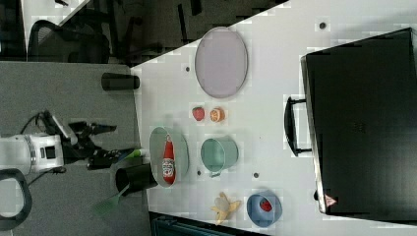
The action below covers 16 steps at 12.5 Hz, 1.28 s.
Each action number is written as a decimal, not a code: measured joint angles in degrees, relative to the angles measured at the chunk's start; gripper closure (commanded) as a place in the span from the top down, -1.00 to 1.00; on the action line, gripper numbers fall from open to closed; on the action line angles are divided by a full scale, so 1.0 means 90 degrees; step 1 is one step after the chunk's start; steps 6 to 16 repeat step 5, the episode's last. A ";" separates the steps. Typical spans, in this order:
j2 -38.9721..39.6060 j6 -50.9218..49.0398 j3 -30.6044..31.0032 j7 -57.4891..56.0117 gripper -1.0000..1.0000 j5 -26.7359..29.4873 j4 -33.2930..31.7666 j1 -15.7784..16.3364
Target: Pick Ketchup from the table and place it in strainer.
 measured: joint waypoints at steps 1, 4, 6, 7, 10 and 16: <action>0.0006 -0.0014 -0.0288 -0.0112 1.00 -0.0261 0.0031 -0.0092; 0.0054 -0.0288 -0.0804 -0.0262 1.00 -0.1011 0.0025 -0.0448; 0.0101 -0.0388 -0.0878 -0.0268 1.00 -0.1032 0.0037 -0.0518; 0.0101 -0.0388 -0.0878 -0.0268 1.00 -0.1032 0.0037 -0.0518; 0.0101 -0.0388 -0.0878 -0.0268 1.00 -0.1032 0.0037 -0.0518; 0.0101 -0.0388 -0.0878 -0.0268 1.00 -0.1032 0.0037 -0.0518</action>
